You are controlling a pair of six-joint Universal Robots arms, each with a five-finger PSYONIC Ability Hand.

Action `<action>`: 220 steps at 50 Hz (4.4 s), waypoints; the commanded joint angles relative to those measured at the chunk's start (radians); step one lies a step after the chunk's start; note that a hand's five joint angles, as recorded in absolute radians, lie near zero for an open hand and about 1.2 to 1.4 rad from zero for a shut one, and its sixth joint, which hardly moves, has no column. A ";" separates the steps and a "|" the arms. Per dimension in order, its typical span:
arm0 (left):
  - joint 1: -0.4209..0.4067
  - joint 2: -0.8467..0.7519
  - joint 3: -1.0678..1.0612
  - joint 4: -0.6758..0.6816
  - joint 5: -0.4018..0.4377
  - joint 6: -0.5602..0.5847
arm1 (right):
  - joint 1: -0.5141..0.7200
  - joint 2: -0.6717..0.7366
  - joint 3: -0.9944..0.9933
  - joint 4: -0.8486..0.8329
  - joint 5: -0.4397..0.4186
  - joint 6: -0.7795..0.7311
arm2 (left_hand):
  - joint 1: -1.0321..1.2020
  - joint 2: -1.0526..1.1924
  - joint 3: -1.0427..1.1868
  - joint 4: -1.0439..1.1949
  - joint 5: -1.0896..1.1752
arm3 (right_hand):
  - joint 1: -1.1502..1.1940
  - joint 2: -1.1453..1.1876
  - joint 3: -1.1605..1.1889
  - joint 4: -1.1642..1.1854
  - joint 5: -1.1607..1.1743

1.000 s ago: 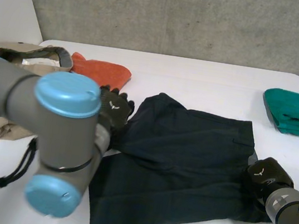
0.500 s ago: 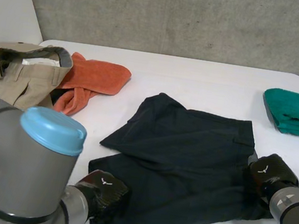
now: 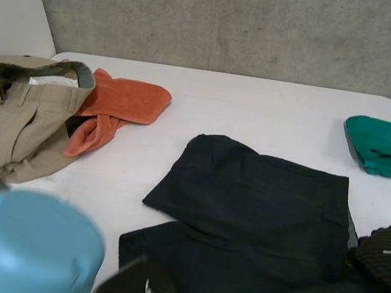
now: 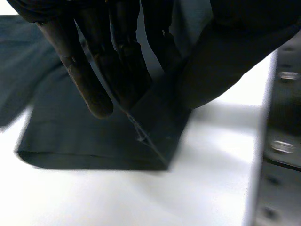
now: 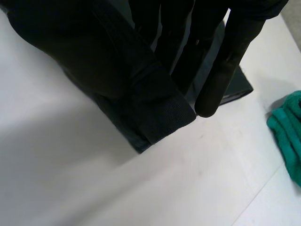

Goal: Fold the laundry.

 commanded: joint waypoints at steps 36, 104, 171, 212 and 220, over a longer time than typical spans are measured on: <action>0.219 -0.886 1.104 0.684 -0.141 0.337 | 0.325 0.780 -0.556 -0.935 0.378 0.399 | 0.242 0.199 0.206 0.200 0.225 | 0.278 0.215 0.200 0.195 0.211; 0.233 -0.233 0.225 0.698 -0.212 0.108 | 0.646 0.655 -0.318 -1.119 0.332 0.194 | -0.980 -1.023 -1.016 -1.021 -0.997 | -0.153 -0.216 -0.231 -0.236 -0.220; 0.233 -0.133 0.142 0.704 -0.196 0.014 | 0.704 0.678 -0.267 -1.070 -0.060 0.238 | -0.980 -1.023 -1.016 -1.021 -0.997 | -0.421 -0.484 -0.498 -0.503 -0.487; 0.173 -0.702 0.779 0.238 0.000 -0.058 | 0.422 0.887 -0.717 -0.403 0.147 0.728 | -0.979 -1.022 -1.015 -1.021 -0.996 | -0.907 -0.970 -0.985 -0.990 -0.974; 0.147 -0.685 0.831 0.132 0.002 -0.064 | 0.422 0.832 -0.691 -0.406 0.214 0.677 | -0.964 -1.007 -1.001 -1.006 -0.981 | -0.899 -0.962 -0.976 -0.981 -0.965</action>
